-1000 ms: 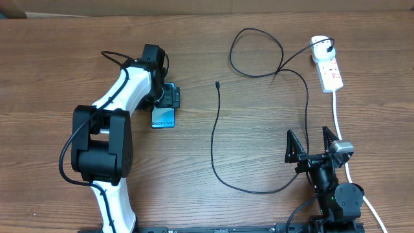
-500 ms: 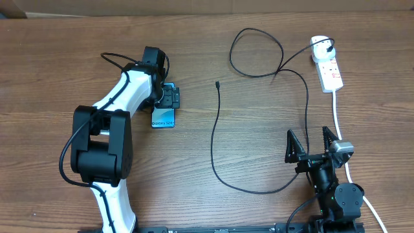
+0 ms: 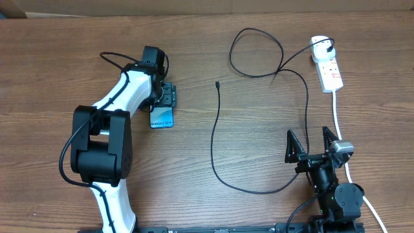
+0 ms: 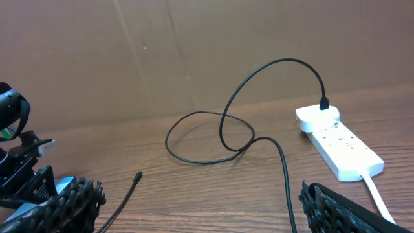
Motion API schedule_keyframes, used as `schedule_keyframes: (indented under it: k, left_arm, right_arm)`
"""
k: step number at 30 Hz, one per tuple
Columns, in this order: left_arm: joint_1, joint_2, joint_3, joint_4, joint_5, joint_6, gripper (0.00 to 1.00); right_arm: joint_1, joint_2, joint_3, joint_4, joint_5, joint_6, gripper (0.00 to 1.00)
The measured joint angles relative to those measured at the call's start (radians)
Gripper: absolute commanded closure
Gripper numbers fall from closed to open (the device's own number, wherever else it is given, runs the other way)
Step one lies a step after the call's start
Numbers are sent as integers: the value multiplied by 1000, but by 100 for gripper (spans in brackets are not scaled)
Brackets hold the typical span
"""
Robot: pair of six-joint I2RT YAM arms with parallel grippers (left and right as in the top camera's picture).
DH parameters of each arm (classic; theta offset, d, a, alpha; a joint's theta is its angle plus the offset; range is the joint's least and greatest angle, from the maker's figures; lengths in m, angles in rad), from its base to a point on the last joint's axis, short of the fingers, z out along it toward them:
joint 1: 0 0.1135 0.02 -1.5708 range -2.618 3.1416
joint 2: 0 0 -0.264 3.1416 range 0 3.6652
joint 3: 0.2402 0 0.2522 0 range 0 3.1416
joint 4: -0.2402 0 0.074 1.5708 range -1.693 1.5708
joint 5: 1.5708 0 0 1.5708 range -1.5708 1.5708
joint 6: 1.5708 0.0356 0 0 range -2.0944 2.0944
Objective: Plug charger to phone and switch on socket
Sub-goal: 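Close the left gripper on the phone's bottom edge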
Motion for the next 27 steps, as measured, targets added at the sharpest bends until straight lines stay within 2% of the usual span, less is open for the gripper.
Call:
schedule_keyframes:
  k: [3,18,27]
  left_arm:
    - [0,0,0,-1,0,0,30]
    - [0,-1,3,-19,3,-4,34]
    - [0,17,73,-173,17,-12,36]
  right_arm:
    - [0,0,0,0,0,0,0]
    - [0,0,0,0,0,0,0]
    - [0,0,0,1,0,0,0]
